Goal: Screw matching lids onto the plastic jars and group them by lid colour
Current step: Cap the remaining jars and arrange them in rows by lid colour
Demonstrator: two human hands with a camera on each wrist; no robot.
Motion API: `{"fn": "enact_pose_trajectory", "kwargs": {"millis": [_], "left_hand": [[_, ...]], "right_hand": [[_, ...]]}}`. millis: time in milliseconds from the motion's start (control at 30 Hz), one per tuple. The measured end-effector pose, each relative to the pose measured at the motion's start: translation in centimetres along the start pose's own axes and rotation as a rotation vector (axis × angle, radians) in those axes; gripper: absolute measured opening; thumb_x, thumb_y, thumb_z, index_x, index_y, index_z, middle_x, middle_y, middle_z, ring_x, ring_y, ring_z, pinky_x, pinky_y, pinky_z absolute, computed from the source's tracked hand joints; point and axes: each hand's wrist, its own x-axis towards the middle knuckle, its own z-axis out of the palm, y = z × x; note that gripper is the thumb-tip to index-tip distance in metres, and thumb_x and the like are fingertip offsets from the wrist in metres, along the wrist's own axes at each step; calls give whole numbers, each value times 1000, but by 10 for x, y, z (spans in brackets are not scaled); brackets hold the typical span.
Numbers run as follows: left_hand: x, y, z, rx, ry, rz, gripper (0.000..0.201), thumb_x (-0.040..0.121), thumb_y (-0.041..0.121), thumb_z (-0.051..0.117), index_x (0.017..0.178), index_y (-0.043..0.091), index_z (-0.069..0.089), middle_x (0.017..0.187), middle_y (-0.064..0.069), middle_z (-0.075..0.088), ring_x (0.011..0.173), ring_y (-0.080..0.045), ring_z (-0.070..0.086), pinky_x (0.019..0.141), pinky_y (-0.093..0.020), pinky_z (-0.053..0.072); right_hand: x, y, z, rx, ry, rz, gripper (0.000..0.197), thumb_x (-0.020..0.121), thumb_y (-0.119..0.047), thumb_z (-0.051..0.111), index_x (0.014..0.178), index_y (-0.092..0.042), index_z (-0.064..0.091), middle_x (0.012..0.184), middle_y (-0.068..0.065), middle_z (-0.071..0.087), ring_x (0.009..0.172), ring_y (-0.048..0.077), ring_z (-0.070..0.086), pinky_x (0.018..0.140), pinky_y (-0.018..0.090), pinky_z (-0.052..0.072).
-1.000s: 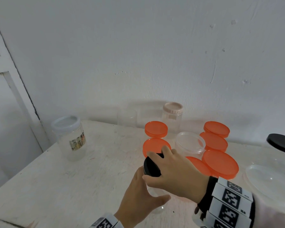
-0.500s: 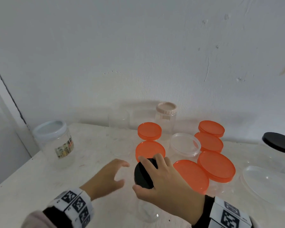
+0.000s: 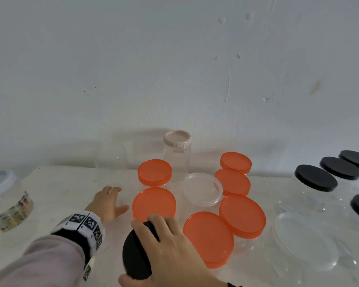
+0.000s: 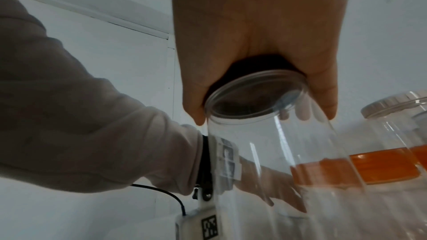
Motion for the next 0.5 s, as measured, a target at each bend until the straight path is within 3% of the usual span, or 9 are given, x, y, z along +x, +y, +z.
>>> {"fn": "enact_pose_trajectory", "kwargs": {"millis": [67,100,167,300,400,467,500], "left_hand": [[6,-3,4,55,-54,-41,75,91,56,52,150,22,21,157,-13,16,143,-31,23,115,-41,26],[9,-5,7,83,-77,-55,76,91,58,49,151,24,18,158,-13,12,144,-31,20,116,-42,25],[11,-9,9,111,-96,-63,76,90,61,48,151,28,16,158,-11,11,145,-30,18,116,-42,25],[9,-18,10,130,-93,-24,71,89,58,51,148,31,20,154,-8,20,142,-29,24,114,-42,29],[4,-23,8,152,-79,-4,67,90,56,53,145,33,25,155,-8,20,142,-28,25,115,-40,28],[-2,-25,6,161,-65,-15,61,89,55,54,141,36,31,152,-8,23,139,-28,28,113,-39,31],[-6,-26,5,167,-66,-23,59,87,57,54,138,37,32,149,-9,25,137,-28,29,111,-38,32]], "right_hand": [[-2,0,3,-137,73,64,68,67,-70,68,127,-39,57,119,-7,59,99,13,59,81,19,49],[-2,-1,2,-139,104,84,62,59,-70,72,113,-43,65,102,-13,65,81,7,62,67,15,50],[-1,-1,4,-152,179,70,53,53,-65,76,103,-45,69,88,-17,65,66,3,60,54,13,49],[-4,4,3,-230,216,63,51,59,-59,74,108,-45,69,90,-18,66,66,2,60,54,13,49],[-5,-1,-3,-154,145,68,56,61,-61,75,114,-44,66,97,-15,65,72,3,62,58,13,51],[-9,0,-7,-118,75,22,61,77,-53,70,132,-38,51,120,-6,57,96,13,59,77,22,53],[-8,4,-7,-84,54,-31,61,88,-43,63,143,-33,37,135,1,45,112,22,50,90,32,48]]}}
